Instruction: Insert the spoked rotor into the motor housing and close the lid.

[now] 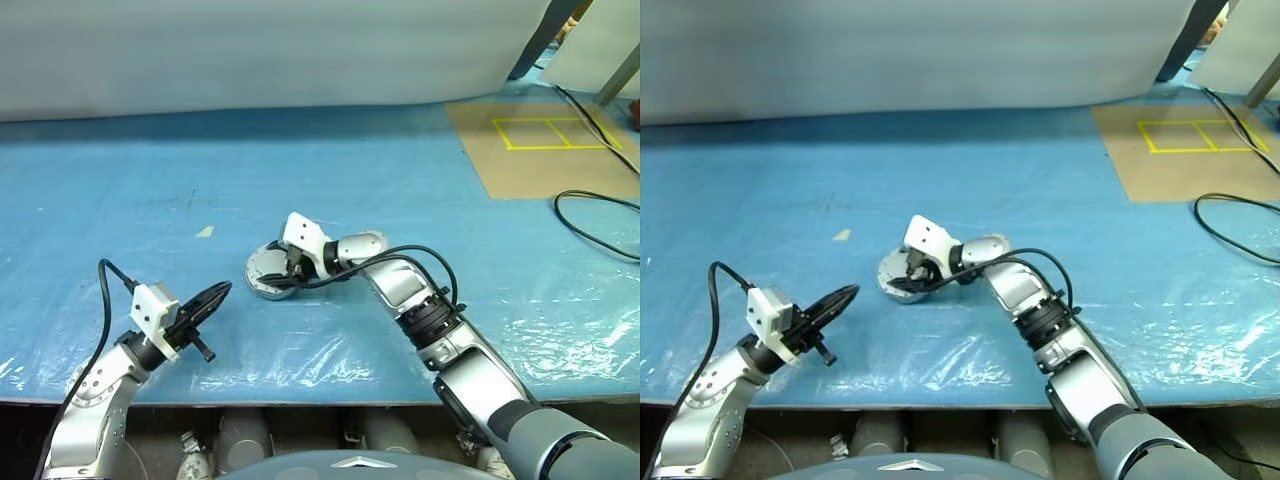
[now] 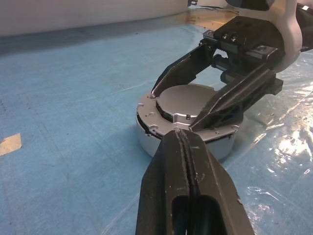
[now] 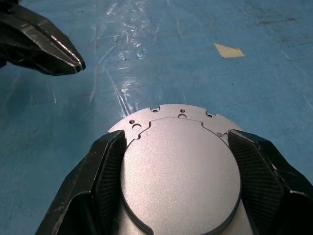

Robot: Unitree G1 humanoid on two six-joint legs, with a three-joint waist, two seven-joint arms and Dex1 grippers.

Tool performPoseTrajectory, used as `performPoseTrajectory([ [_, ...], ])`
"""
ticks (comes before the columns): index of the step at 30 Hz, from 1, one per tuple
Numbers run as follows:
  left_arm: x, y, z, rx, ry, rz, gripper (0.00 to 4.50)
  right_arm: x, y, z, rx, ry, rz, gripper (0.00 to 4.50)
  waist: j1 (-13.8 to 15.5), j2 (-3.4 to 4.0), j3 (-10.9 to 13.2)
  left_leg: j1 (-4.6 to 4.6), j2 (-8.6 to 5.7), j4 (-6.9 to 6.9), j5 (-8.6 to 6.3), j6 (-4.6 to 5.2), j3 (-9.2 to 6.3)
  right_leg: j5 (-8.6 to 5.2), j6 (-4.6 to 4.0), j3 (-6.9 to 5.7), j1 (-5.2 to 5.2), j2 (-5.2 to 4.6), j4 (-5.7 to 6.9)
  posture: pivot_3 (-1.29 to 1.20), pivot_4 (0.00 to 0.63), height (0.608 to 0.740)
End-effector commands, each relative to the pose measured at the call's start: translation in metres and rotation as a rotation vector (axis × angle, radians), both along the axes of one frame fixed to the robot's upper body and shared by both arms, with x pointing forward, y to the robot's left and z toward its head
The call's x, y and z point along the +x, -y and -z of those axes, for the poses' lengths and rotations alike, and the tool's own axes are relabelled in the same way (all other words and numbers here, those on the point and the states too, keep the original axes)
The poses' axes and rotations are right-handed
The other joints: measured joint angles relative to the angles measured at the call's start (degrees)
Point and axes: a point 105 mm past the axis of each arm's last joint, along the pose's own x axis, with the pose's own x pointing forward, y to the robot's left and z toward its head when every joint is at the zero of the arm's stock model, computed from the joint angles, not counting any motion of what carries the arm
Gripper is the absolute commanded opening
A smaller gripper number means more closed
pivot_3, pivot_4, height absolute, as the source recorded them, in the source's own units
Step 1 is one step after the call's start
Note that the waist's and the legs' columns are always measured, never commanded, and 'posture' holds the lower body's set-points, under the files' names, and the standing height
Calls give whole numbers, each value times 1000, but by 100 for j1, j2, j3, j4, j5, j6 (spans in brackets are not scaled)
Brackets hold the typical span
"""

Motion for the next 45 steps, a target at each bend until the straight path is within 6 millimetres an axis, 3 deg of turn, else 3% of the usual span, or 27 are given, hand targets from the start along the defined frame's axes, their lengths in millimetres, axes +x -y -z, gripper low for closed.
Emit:
performPoseTrajectory([
  [1, -1, -2, -4, 4, 28, -10, 0, 5, -3, 0, -33, 13, 25, 2990, 3, 0, 0, 1, 0, 0, 0, 0, 0, 0, 0, 0, 3, 0, -1, 0, 150, 740],
  [13, 3, 6, -7, 2, 38, 3, 0, 3, 11, 29, -157, 62, -9, 2990, 18, 1, -1, 59, -4, -4, -12, 19, 1, -1, 1, 6, 57, -4, -2, 0, 150, 740],
  [22, 8, 11, -8, 5, 43, 21, 0, 4, 14, 28, -72, -58, 28, 2990, 21, 3, -3, 55, -9, -19, -12, 19, 3, -1, -1, 7, 58, -5, -20, 0, 150, 740],
  [27, 10, 15, -10, 6, 50, 31, 0, 10, 23, 40, -134, 14, 29, 2990, 19, 5, -5, 63, -9, -20, -12, 19, 6, -2, -1, 9, 60, -6, -15, 0, 150, 740],
  [32, 11, 17, -13, 5, 53, 32, 0, 7, 19, 35, -75, -41, 13, 2990, 24, 10, -8, 71, -10, -21, -13, 21, 5, -1, 0, 10, 67, -7, -8, 0, 150, 740],
  [37, 12, 20, -20, 5, 60, 33, 0, 14, 17, 25, -69, 17, 15, 2990, 22, 10, -9, 68, -10, -21, -13, 21, 5, -1, -1, 10, 66, -6, -13, 0, 150, 740],
  [45, 9, 20, -23, -1, 48, 38, 0, 14, 21, 30, -102, 26, -22, 2990, 19, 10, -9, 69, -10, -22, -13, 21, 5, -1, -1, 10, 64, -6, -8, 0, 150, 740],
])
